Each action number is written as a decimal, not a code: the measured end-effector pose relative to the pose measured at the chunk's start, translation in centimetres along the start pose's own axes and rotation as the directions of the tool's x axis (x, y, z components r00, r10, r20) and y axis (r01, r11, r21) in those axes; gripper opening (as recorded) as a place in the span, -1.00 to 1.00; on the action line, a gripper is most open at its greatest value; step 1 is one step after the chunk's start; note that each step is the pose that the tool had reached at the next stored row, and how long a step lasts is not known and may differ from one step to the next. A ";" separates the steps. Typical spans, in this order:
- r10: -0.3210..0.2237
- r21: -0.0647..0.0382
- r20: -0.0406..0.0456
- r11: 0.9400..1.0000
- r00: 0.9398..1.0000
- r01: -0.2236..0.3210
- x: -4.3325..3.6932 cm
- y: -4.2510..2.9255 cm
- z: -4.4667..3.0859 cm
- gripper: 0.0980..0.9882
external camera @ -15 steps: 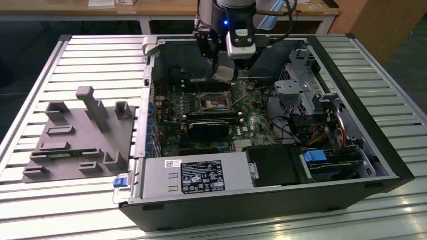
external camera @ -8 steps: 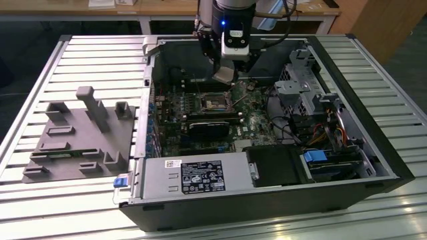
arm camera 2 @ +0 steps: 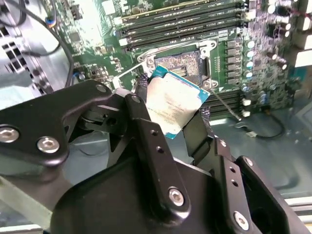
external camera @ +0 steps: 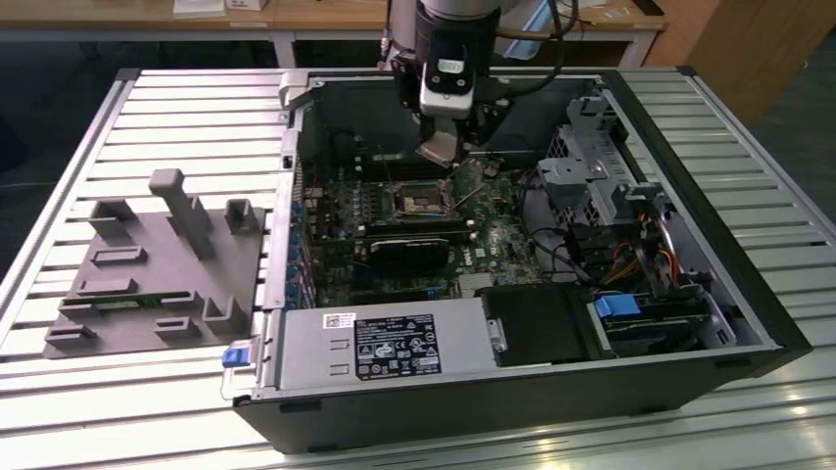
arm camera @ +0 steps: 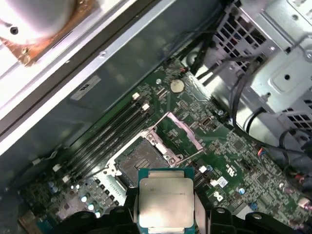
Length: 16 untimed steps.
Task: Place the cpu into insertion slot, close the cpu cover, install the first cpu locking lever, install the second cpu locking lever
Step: 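Place the cpu into insertion slot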
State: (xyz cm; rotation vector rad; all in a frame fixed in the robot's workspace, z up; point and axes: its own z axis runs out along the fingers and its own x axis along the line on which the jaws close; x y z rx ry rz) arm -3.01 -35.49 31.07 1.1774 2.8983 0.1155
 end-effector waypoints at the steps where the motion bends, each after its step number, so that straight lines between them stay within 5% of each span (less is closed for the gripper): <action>1: 0.017 0.000 0.001 1.000 1.000 -0.017 0.00 0.00 0.01 -0.01; 10: 0.161 -0.003 0.012 0.987 0.987 -0.161 0.00 -0.01 0.14 -0.01; 16: 0.265 -0.007 0.019 0.964 0.964 -0.265 -0.01 -0.02 0.34 -0.01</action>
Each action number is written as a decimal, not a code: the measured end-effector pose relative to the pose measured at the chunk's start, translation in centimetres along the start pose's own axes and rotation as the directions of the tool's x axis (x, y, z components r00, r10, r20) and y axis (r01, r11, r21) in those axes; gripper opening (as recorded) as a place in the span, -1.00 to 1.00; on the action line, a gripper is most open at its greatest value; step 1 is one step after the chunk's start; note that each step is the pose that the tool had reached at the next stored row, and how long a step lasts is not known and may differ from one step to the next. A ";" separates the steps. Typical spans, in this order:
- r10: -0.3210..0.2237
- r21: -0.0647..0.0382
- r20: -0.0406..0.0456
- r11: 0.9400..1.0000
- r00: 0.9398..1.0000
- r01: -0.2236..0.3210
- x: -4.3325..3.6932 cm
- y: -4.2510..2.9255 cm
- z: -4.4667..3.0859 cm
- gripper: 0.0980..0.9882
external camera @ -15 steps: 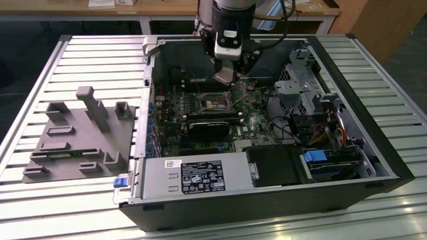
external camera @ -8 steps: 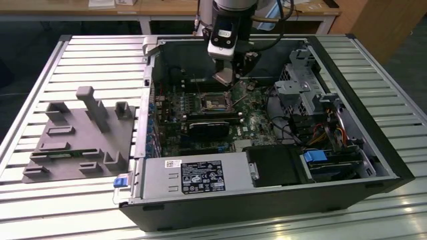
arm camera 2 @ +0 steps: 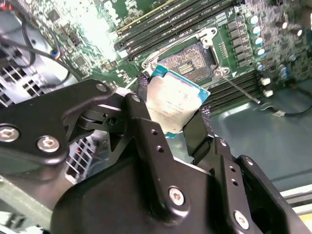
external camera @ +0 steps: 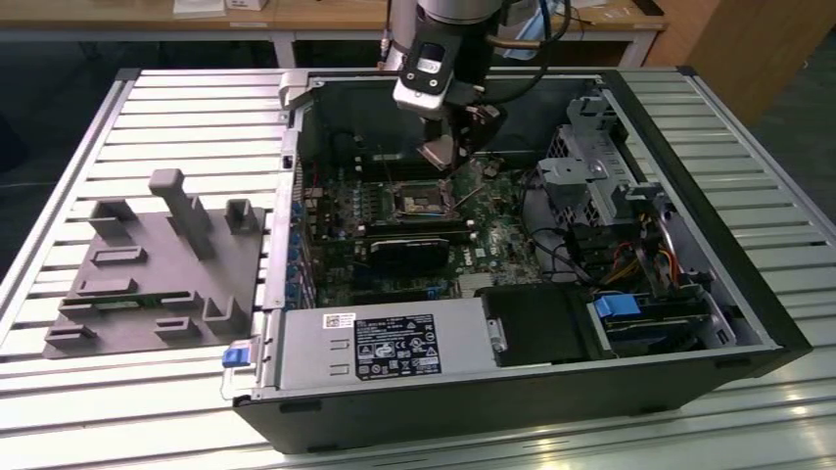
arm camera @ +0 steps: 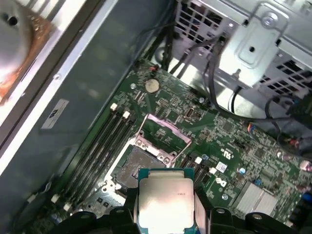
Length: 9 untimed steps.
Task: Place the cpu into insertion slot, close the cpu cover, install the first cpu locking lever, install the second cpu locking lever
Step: 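Place the cpu into insertion slot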
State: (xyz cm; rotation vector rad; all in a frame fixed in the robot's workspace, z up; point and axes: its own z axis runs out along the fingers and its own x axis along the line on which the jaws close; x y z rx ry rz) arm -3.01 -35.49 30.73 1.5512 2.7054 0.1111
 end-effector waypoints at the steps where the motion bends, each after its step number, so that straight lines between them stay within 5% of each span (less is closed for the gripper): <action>1: 0.018 0.000 0.001 1.000 1.000 -0.018 0.00 0.00 0.05 -0.01; 9: 0.162 -0.004 0.012 0.987 0.987 -0.162 -0.01 -0.02 0.34 -0.01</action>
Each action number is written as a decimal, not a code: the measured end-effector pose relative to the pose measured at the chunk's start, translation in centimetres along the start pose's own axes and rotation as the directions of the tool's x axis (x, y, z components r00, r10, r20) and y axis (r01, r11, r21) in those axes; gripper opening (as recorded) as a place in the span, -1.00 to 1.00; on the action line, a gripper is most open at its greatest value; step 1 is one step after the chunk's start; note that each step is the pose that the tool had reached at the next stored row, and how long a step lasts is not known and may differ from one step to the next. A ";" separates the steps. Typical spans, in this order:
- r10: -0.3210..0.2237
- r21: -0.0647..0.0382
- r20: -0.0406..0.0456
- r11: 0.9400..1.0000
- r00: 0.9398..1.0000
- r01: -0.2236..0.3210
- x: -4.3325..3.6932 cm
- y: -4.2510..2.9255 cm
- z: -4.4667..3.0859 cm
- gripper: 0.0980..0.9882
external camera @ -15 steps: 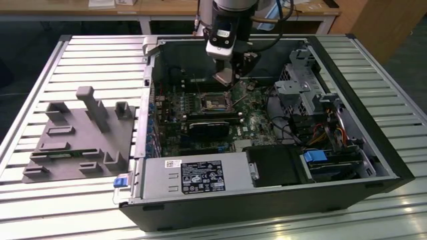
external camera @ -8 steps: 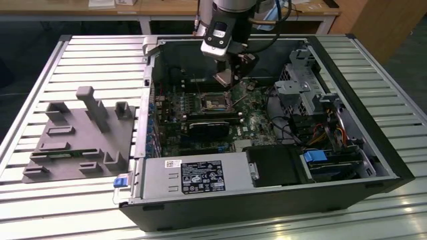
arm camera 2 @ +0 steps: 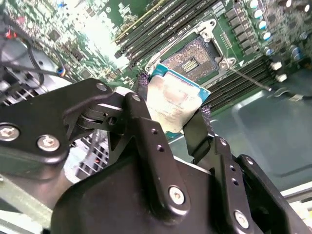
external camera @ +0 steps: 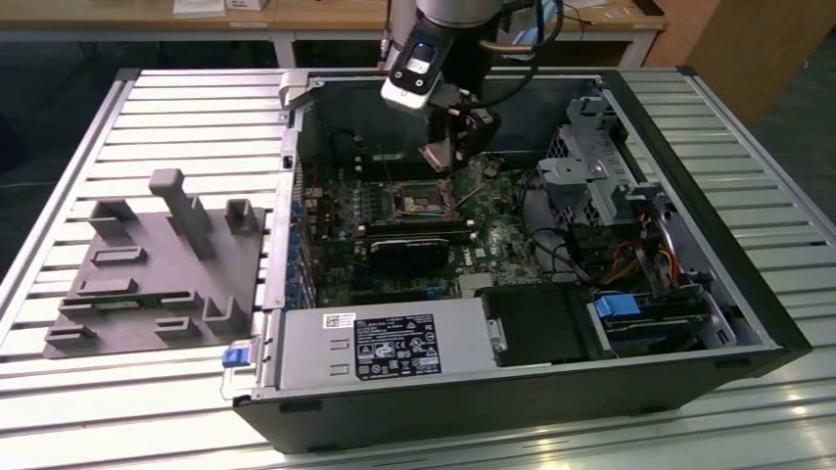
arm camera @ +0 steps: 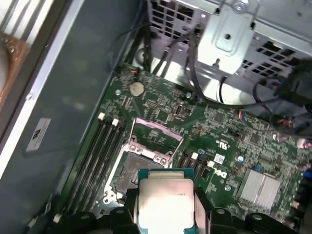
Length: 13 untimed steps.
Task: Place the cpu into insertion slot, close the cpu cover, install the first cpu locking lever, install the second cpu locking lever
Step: 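Place the cpu into insertion slot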
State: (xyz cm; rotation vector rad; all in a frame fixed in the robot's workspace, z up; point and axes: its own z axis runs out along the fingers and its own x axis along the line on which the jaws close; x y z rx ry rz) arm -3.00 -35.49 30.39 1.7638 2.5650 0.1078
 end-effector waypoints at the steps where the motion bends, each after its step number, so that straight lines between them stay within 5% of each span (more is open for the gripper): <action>1: 0.018 0.000 0.001 1.000 1.000 -0.018 0.00 0.00 0.03 -0.01; 6: 0.109 -0.002 0.008 0.994 0.994 -0.109 0.00 -0.02 0.20 -0.01; 13: 0.219 -0.005 0.015 0.976 0.976 -0.219 0.03 -0.09 0.65 -0.01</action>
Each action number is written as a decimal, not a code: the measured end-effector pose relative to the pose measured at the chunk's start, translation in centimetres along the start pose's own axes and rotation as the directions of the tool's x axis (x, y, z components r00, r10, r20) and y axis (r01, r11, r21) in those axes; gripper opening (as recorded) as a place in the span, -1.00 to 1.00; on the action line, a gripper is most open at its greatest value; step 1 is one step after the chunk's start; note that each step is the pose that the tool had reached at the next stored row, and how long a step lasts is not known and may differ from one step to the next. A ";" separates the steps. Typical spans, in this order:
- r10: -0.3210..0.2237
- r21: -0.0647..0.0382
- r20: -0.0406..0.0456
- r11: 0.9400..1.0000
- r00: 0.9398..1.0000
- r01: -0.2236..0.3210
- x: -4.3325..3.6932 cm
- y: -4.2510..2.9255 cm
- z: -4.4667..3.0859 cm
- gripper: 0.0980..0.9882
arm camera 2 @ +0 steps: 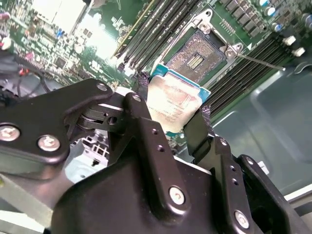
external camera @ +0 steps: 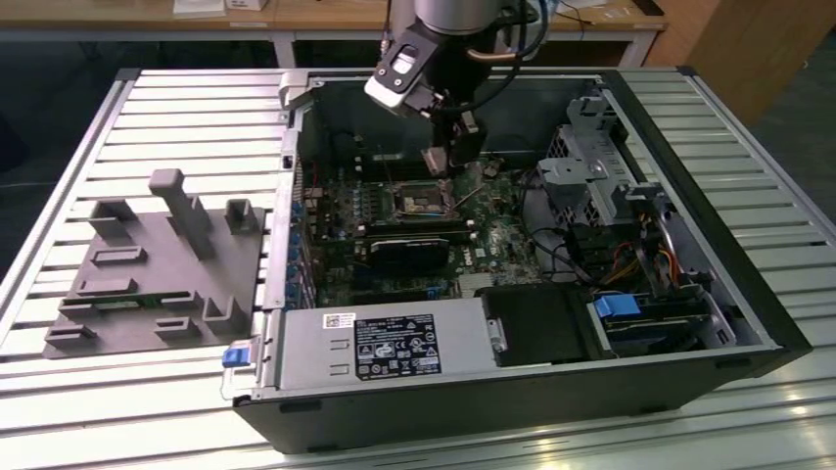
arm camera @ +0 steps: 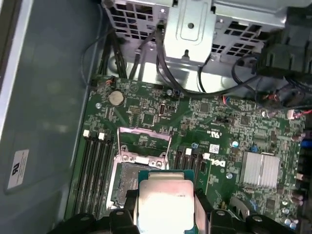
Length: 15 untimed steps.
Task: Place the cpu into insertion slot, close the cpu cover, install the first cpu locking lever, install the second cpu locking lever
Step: 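Place the cpu into insertion slot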
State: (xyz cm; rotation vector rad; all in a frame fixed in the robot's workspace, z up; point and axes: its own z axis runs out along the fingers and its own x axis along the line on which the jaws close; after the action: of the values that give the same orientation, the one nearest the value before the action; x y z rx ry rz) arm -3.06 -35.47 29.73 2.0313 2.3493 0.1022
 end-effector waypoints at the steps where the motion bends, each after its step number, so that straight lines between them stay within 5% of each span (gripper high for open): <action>1: 0.007 0.000 0.001 1.000 1.000 -0.007 0.03 -0.05 0.08 -0.01; 15: 0.126 -0.003 0.009 0.992 0.992 -0.126 0.37 -0.33 1.41 -0.01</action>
State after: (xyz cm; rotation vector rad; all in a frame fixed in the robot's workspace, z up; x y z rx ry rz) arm -3.34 -35.11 28.31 2.1728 2.2134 0.0989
